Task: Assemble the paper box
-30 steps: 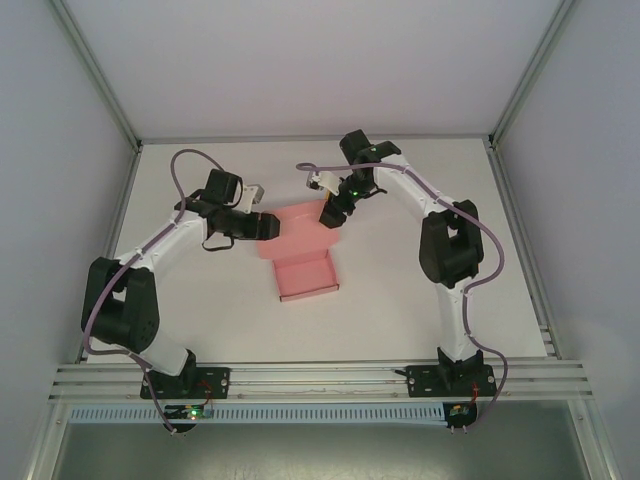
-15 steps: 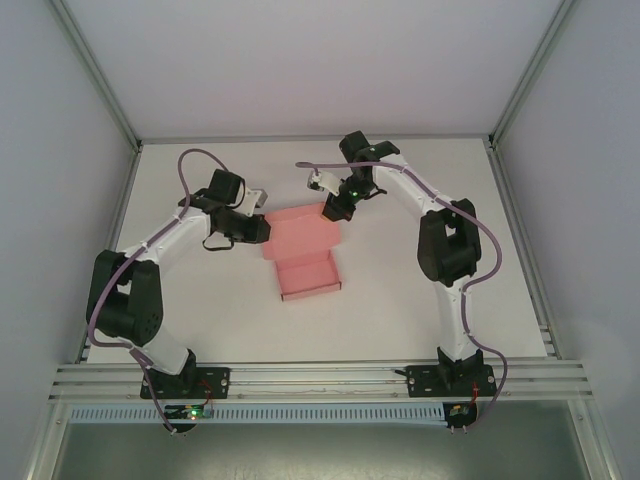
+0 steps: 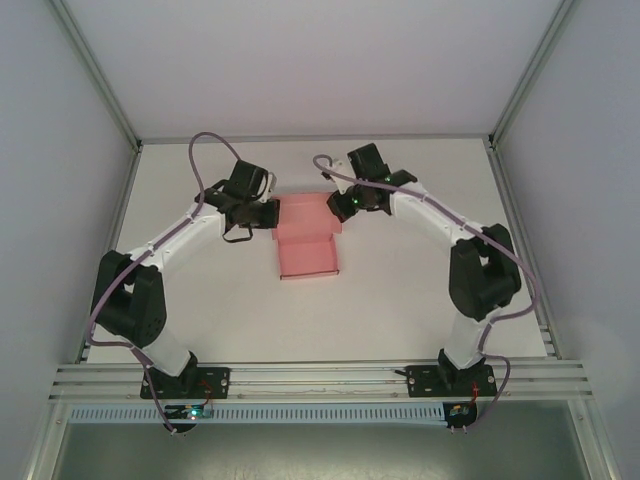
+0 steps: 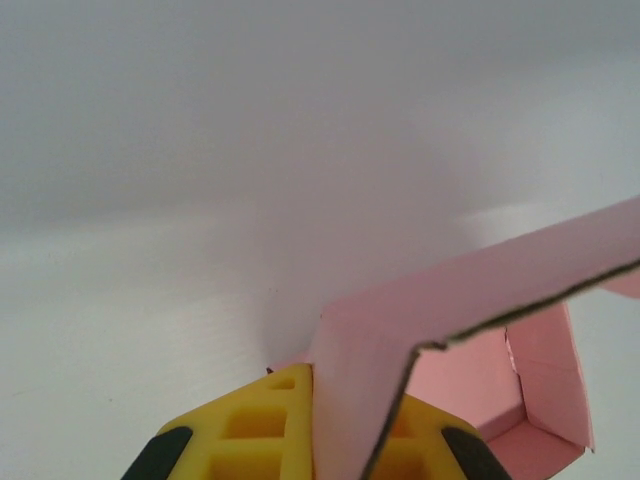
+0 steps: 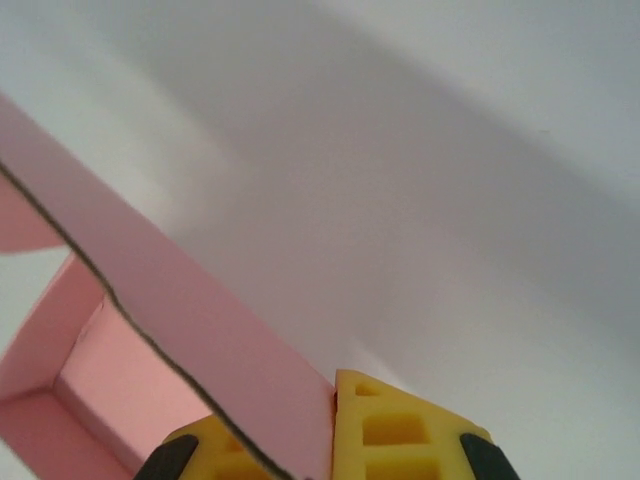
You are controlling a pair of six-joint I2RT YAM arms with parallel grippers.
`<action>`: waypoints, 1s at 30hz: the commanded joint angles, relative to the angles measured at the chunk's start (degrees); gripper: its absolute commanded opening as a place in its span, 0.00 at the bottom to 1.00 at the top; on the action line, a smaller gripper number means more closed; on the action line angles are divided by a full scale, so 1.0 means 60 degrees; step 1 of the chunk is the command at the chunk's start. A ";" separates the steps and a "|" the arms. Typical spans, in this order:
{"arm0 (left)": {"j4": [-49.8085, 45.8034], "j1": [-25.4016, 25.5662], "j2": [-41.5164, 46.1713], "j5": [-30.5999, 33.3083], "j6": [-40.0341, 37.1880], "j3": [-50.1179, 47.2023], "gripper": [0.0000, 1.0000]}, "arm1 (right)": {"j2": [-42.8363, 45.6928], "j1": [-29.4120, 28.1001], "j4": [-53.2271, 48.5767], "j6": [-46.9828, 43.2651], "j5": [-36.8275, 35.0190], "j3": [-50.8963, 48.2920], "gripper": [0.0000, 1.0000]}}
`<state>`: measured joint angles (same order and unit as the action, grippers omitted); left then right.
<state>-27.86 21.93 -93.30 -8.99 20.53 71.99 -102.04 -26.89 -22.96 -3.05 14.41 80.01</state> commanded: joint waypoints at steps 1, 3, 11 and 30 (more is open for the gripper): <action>0.0949 0.0196 -0.0399 0.1176 0.1712 0.0390 0.01 | 0.0525 -0.0174 0.3212 0.3105 -0.2446 -0.0997 0.00; 0.1556 0.0340 -0.0568 0.1297 0.2107 0.0383 0.01 | 0.0576 -0.0323 0.3743 0.3851 -0.3256 -0.1281 0.00; 0.3700 0.0616 -0.1394 0.1426 0.2863 0.0322 0.01 | 0.0454 -0.1537 0.5734 0.4838 -0.6345 -0.1945 0.00; 0.8732 0.0655 -0.1253 0.0515 0.2378 -0.3193 0.02 | -0.0342 -0.2886 1.3335 0.3931 -0.8501 -0.5801 0.02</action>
<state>21.56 25.12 -101.58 -1.72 33.52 56.75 -103.22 -41.50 43.27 19.14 -36.03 47.11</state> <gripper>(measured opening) 0.066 0.050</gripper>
